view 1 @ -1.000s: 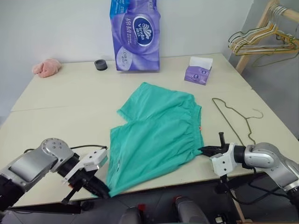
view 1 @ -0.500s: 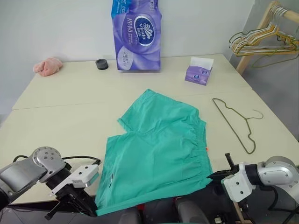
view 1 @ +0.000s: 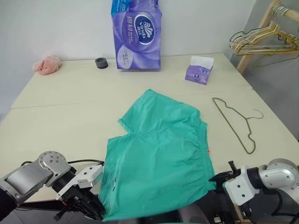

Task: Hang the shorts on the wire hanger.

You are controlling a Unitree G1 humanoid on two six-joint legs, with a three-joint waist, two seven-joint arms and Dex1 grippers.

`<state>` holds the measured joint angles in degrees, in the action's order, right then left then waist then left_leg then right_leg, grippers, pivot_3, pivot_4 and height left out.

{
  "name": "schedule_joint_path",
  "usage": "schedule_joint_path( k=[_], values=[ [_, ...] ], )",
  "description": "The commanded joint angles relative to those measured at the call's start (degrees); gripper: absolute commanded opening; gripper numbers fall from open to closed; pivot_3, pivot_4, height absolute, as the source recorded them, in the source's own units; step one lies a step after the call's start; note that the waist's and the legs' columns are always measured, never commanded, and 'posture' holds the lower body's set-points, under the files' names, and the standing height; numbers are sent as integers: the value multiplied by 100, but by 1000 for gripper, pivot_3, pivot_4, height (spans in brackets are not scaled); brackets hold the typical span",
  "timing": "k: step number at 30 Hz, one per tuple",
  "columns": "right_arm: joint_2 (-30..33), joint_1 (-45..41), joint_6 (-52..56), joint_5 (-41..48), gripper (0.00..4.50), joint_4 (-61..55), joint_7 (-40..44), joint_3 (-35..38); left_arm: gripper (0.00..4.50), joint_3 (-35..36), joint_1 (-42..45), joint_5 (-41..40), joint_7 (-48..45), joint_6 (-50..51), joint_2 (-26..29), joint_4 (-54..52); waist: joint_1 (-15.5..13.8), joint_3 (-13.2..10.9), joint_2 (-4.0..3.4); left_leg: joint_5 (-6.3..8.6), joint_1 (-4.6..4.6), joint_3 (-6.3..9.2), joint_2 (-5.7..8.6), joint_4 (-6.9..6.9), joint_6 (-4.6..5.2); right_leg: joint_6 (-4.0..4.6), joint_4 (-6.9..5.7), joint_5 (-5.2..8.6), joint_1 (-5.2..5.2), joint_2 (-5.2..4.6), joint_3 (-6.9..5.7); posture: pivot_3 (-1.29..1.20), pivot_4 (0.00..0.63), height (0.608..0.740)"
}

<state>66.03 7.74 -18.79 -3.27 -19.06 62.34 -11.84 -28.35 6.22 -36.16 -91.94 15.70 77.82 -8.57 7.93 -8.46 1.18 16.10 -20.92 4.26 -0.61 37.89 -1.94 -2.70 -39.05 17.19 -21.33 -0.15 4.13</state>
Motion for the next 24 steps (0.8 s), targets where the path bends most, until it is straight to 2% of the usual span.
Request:
schedule_joint_path(
  k=[1, 5, 9, 14, 16, 20, 22, 24],
  values=[
    [181, -3, -70, 18, 2760, -87, 147, 226, 1772, 364, -101, -191, -56, 179, -73, -190, 0, -3, 0, 0, 0, -1, -1, 0, 0, 0, 0, 0, 0, 0, 1, -173, 110, 740],
    [266, -41, -204, 168, 4086, -134, 238, 337, 2963, 620, -183, -268, -55, 286, -198, -335, 3, -10, 2, 0, 1, -2, -6, 0, 0, 1, 0, 0, 0, -1, 3, -177, 110, 740],
    [259, -79, 292, 911, 4086, -499, 341, 765, 2963, 1077, 87, -473, 104, 799, -660, -297, 2, -21, -8, 0, 1, -2, -5, 1, 0, 1, -2, -1, 1, -1, 3, -178, 109, 740],
    [234, -45, 1685, 1928, 4086, -1085, 275, 1528, 2963, 1475, 684, -484, 611, 1381, -1431, -207, -5, -34, -3, 0, -1, 6, -4, 5, 0, 1, -4, -3, 3, -1, -2, -181, 110, 740],
    [143, 40, 2548, 2474, 4086, -1163, 80, 2036, 2963, 1593, 927, -432, 848, 1455, -1771, -185, -4, -35, -3, 1, -3, 5, -4, 2, -1, 1, 0, -3, 3, -1, 0, -188, 109, 740],
    [-377, -141, 3844, 2989, 4086, -1123, -792, 2637, 2963, 1746, 1396, -45, 1518, 1305, -2491, 30, -7, -35, 5, 1, -11, 7, -3, 5, -2, 1, 3, -4, 2, -8, 0, -194, 107, 740],
    [-1050, -246, 4691, 3136, 4086, -978, -1843, 2962, 2963, 1690, 1778, 343, 1755, 883, -2919, 115, -9, -32, 11, 1, -10, 8, 0, 6, -2, 0, 3, -6, 3, -8, 1, -196, 104, 740],
    [-1448, -322, 5322, 3236, 4086, -965, -2405, 3126, 2963, 1702, 1973, 442, 1808, 831, -3141, 138, -9, -31, 12, 0, -12, 12, 2, 9, -4, 3, 1, -9, 3, -7, -1, -200, 104, 740]
  ],
)
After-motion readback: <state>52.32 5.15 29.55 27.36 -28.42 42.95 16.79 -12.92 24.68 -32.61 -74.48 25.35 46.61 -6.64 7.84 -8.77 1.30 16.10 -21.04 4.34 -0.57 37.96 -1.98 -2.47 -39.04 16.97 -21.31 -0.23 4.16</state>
